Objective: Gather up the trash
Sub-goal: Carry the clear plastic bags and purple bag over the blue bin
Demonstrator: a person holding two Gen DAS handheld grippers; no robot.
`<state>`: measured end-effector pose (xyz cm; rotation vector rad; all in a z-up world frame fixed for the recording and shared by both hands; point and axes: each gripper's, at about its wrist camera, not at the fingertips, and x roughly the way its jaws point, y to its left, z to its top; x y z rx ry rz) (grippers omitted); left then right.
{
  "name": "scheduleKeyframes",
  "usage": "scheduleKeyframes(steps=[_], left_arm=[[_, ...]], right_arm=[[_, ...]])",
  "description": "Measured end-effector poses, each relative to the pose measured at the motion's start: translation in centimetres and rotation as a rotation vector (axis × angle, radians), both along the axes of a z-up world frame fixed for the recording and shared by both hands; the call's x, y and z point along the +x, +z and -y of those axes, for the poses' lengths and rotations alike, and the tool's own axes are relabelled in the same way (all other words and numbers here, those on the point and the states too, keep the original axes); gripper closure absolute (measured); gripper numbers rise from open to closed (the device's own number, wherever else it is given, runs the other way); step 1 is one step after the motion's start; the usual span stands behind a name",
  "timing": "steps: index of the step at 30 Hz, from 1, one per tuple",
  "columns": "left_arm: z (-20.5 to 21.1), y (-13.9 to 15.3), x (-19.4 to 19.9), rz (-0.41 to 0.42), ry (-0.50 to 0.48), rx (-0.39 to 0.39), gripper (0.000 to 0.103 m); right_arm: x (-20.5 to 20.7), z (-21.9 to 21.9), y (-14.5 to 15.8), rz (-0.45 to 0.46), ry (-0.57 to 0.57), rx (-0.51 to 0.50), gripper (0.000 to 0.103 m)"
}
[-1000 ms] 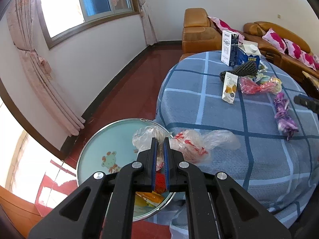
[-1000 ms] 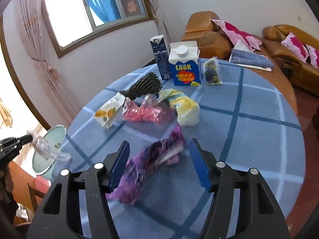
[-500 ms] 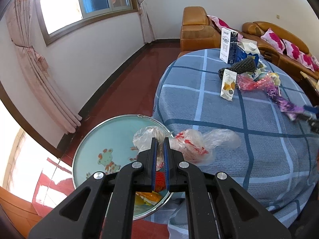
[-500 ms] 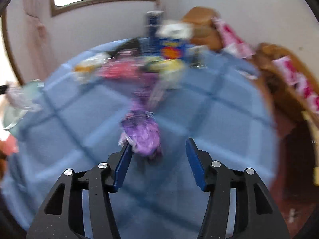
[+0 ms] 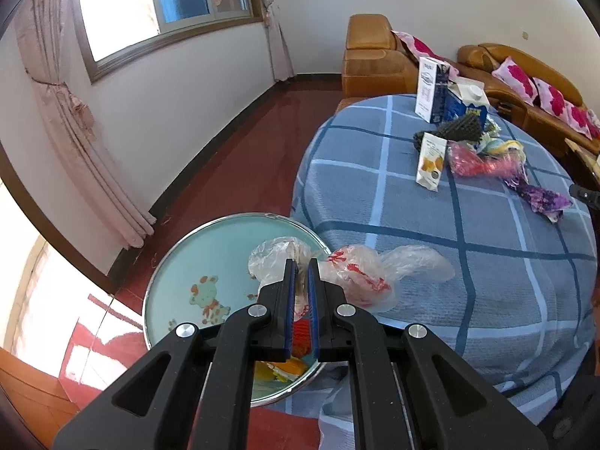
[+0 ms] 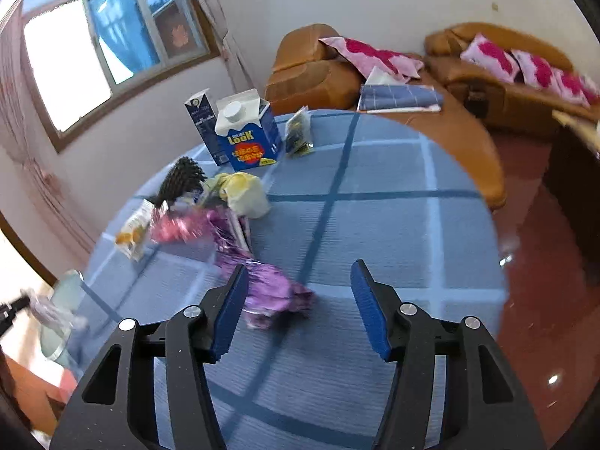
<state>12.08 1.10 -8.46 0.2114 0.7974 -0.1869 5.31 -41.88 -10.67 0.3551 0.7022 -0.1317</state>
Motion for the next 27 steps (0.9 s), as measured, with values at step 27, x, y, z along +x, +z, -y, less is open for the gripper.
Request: scheduleKeyframes(steps=[27], left_arm=[[-4.5, 0.8, 0.0, 0.029, 0.153, 0.069, 0.097]], right_arm=[[4.2, -8.6, 4.0, 0.16, 0.333, -0.151, 0.087]])
